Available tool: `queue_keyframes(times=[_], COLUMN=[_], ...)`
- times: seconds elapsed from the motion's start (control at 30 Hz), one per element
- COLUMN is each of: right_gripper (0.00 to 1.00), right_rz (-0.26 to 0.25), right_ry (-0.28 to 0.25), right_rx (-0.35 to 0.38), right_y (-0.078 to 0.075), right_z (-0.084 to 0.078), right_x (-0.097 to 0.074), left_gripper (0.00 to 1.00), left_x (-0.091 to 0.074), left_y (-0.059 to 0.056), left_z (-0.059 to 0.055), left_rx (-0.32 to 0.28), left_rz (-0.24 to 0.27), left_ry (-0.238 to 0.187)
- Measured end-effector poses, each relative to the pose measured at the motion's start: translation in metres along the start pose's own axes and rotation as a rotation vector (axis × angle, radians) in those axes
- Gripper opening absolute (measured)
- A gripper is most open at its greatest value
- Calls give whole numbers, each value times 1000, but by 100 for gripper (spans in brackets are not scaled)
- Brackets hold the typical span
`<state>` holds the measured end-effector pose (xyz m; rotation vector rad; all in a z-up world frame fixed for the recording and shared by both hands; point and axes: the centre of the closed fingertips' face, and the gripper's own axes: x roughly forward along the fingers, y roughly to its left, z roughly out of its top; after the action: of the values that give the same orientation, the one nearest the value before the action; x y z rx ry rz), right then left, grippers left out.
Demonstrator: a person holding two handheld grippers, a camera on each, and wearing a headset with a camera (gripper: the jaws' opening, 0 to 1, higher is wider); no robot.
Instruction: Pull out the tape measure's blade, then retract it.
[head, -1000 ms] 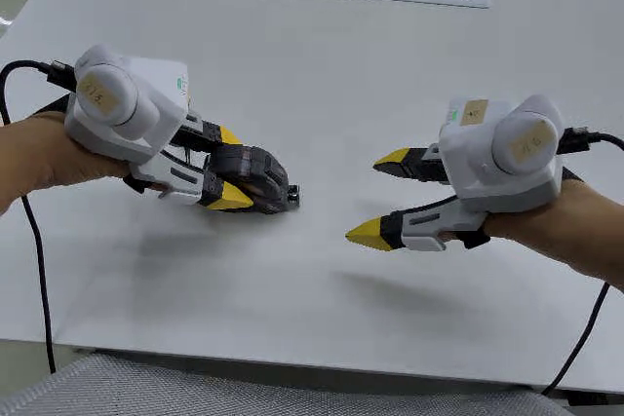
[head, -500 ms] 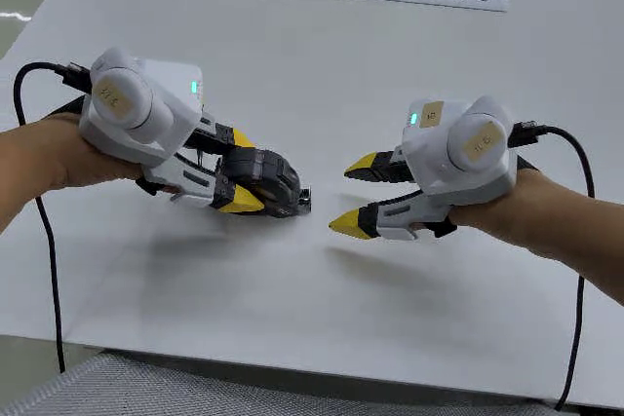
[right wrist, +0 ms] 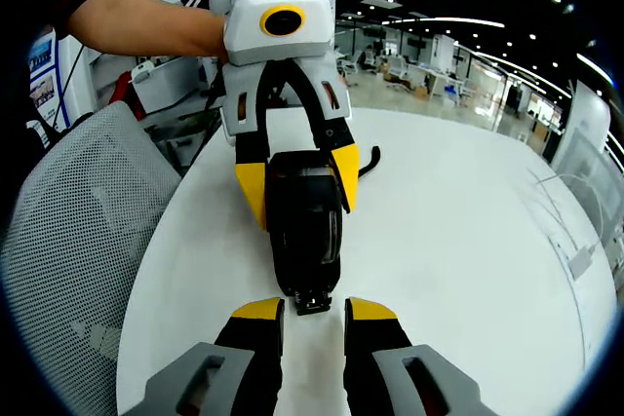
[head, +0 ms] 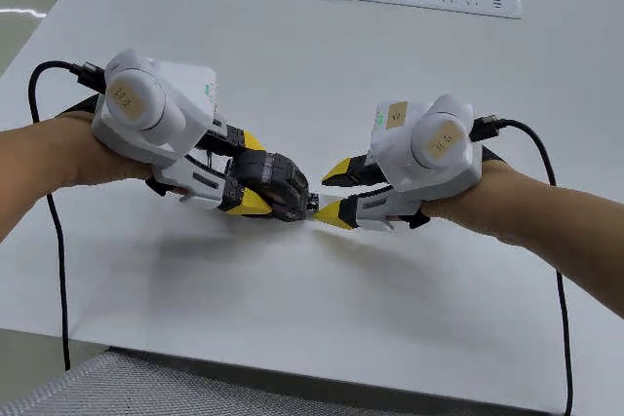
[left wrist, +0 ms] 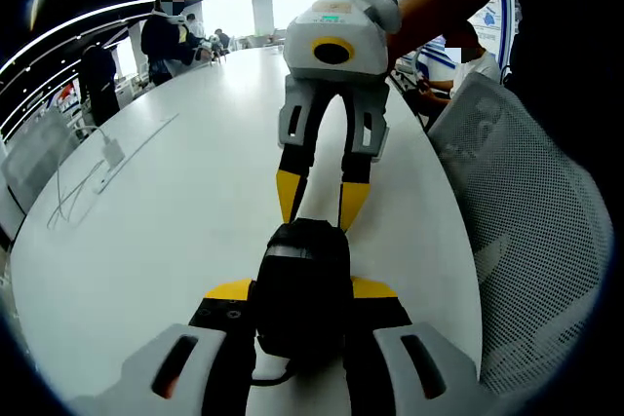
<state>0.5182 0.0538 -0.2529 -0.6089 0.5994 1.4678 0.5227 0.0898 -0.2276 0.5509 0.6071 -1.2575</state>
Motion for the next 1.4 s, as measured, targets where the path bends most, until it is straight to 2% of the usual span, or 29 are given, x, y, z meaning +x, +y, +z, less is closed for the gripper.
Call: queue_keyframes(times=[0.2,0.5,0.8,1.4], right_gripper=[19,14,11,9], right_rz=[20,49,68,94], right_ry=[36,28,15,-7], right_rx=[-34,-59,-124,-120], right_y=[-2,1,2,4], right_z=[-8,-7,-6,-5], right_x=[7,10,13,12], left_gripper=[29,29,29,28], left_x=[0,0,1,0], left_y=[0,0,0,0], left_z=[0,0,0,0], left_rx=[0,-2,0,8], left_rz=[-1,-5,-7,-11], left_ry=[-4,-6,-6,-7])
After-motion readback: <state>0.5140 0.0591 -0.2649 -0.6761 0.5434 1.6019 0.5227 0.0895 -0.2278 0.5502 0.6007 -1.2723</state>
